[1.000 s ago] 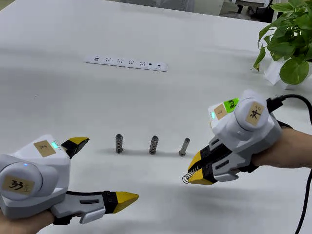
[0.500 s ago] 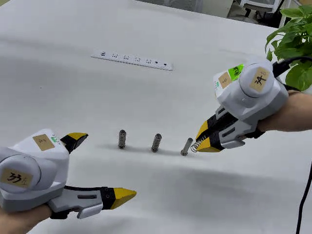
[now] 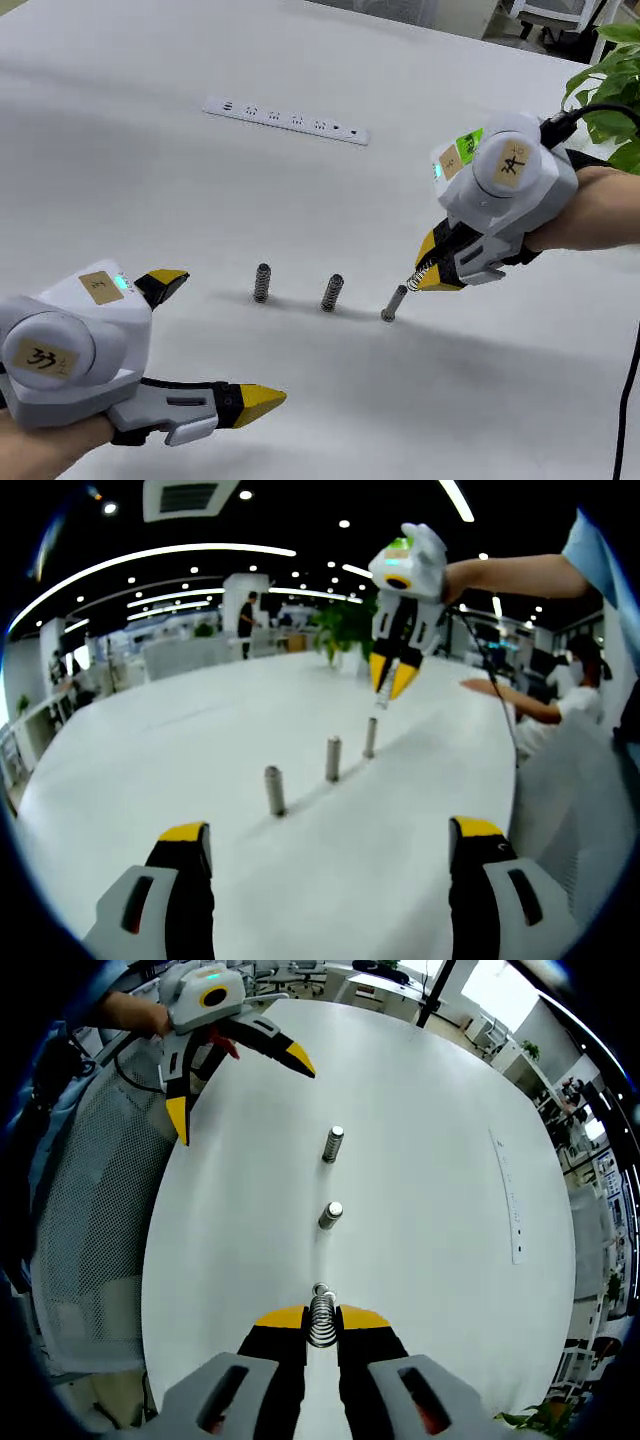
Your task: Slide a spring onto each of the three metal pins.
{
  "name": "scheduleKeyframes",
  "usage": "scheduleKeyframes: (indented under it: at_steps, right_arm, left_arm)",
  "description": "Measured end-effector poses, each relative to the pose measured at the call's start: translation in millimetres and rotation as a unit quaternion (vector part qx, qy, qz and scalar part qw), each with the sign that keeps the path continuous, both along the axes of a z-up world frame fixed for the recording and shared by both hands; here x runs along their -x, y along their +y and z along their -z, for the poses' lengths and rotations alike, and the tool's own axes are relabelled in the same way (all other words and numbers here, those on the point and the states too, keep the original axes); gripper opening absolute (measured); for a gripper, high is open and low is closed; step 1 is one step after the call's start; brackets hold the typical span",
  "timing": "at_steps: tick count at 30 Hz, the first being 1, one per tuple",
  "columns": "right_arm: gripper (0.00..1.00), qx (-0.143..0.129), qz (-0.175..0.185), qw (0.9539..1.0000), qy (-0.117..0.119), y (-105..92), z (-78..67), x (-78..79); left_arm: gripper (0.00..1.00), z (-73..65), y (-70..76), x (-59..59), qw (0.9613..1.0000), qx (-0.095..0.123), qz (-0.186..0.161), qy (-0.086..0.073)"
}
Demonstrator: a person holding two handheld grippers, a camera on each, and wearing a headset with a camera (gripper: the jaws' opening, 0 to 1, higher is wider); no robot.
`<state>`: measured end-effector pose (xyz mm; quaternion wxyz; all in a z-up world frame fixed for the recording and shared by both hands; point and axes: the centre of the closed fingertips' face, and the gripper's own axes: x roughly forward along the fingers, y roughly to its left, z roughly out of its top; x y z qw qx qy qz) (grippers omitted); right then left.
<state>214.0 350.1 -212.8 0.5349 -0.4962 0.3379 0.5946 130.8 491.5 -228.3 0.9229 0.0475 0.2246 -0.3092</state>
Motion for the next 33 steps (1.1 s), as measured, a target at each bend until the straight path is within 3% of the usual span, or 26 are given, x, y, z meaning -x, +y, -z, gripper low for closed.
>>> scheduleKeyframes:
  at_steps: [14, 33]
  right_arm:
    - [0.12, 0.024, -0.013, 0.9995, 0.015, 3.9, 10.1, -2.2]
    - [0.12, 0.044, -0.032, 0.9984, 0.015, 2.4, 19.7, -4.3]
  left_arm:
    - [1.0, 0.6, 2.8, -2.1, 0.9999, 0.007, -0.008, 0.001]
    - [1.0, 3.1, 3.1, 0.3, 0.9998, 0.014, -0.011, 0.005]
